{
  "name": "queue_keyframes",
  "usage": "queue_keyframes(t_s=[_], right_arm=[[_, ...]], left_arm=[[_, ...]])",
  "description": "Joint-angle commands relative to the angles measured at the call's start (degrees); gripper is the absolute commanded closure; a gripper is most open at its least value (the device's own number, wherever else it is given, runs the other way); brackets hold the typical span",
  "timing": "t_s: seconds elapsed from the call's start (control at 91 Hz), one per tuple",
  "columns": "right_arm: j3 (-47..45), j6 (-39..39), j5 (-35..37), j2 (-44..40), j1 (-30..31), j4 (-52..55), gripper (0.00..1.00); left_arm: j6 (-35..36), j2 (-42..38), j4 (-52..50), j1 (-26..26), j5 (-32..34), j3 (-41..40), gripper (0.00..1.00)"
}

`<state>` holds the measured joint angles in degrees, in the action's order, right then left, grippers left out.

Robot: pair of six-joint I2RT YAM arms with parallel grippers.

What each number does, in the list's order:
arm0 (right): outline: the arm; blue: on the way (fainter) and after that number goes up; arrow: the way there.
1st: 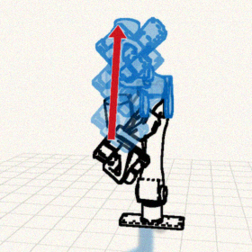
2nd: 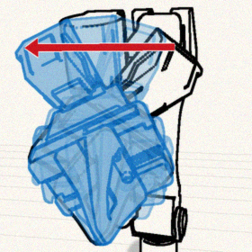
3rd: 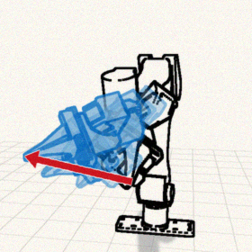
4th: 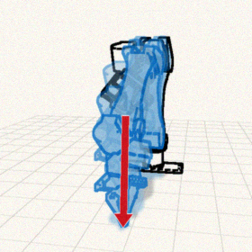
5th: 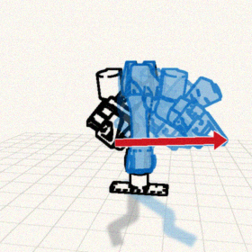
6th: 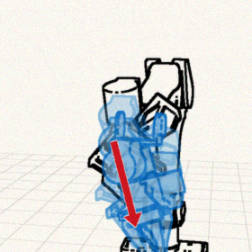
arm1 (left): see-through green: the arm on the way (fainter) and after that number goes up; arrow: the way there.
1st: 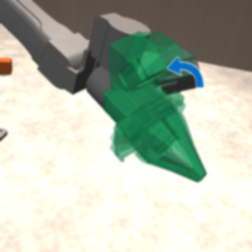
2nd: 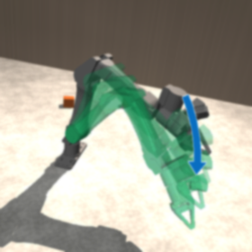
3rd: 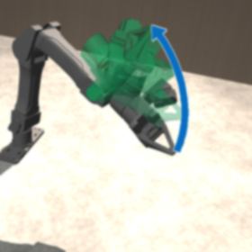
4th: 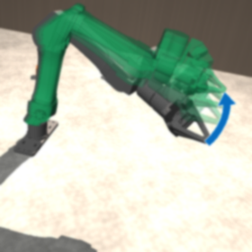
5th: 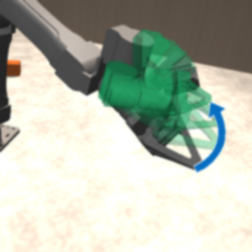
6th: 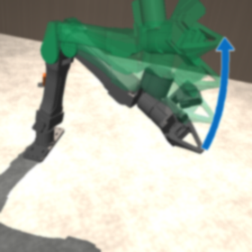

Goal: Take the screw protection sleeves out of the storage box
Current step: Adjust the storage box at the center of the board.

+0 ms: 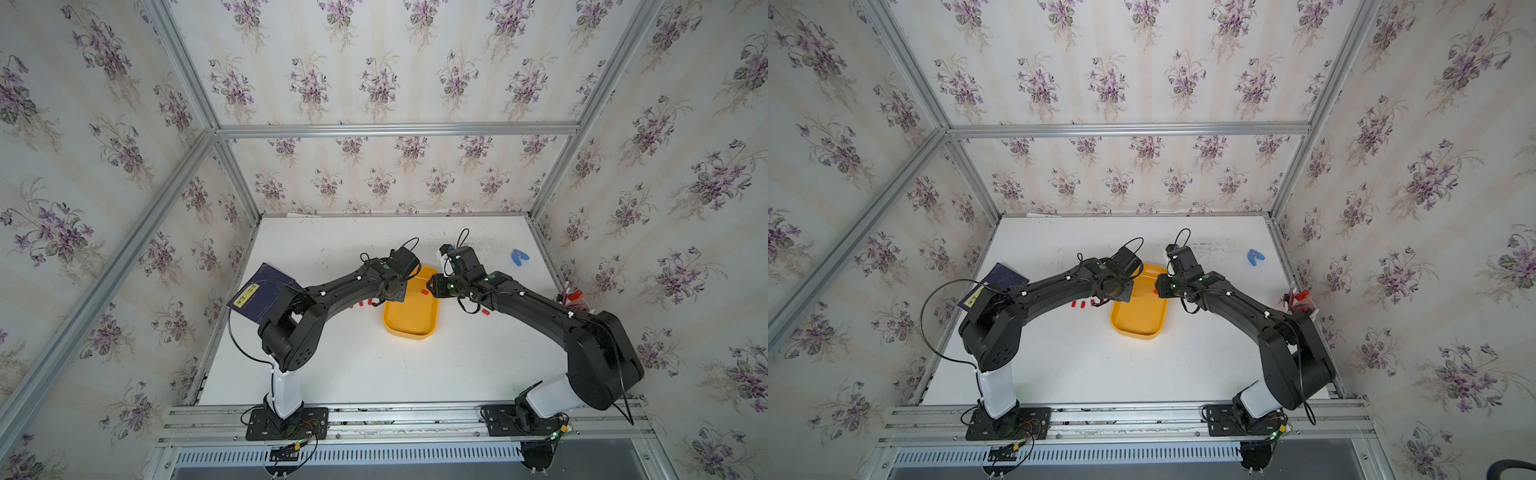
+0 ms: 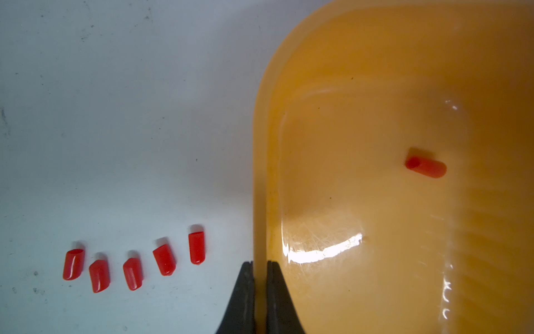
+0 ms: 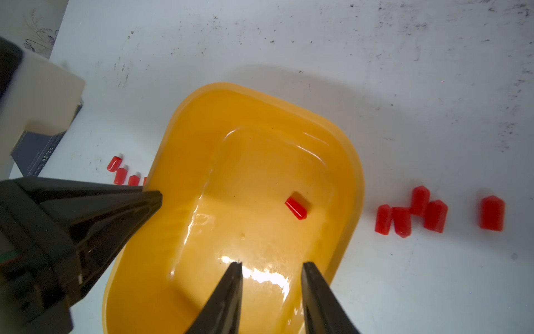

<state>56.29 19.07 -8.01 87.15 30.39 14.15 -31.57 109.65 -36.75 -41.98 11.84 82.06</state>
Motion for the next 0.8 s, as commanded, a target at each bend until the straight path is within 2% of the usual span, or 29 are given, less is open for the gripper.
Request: queue_keyframes(t_s=[0.0,0.132,0.33,0.44,0.659,0.692,0.791], right_arm=[[1.23,-1.78,-1.55,0.61,-0.02,1.25,0.6],[3.31,-3.01,-2.21,2.54,-0.01,4.52,0.6],[5.73,-3.72,-5.14,5.76,0.0,6.26,0.59],[7.46,-4.7,-5.88,7.92,0.02,8.07,0.59],[10.77,-9.41,-2.86,9.75,0.02,12.24,0.56],[11.45,-10.22,-2.81,9.91,0.02,12.7,0.56],[12.74,-12.93,-2.78,10.01,0.02,12.76,0.56]], left_arm=[[-1.43,0.89,-0.93,-0.04,1.89,0.47,1.0],[-2.07,2.38,-1.89,0.05,1.67,1.23,0.93],[-2.77,1.7,-1.45,0.05,1.29,0.72,0.6],[-3.2,0.19,-0.62,0.05,1.02,-0.39,0.51],[-4.17,-5.56,-1.79,0.13,1.32,-1.76,0.46],[-4.2,-6.88,-2.02,0.14,1.16,-1.81,0.41],[-4.33,-10.65,-2.71,0.21,-0.09,-2.0,0.37]])
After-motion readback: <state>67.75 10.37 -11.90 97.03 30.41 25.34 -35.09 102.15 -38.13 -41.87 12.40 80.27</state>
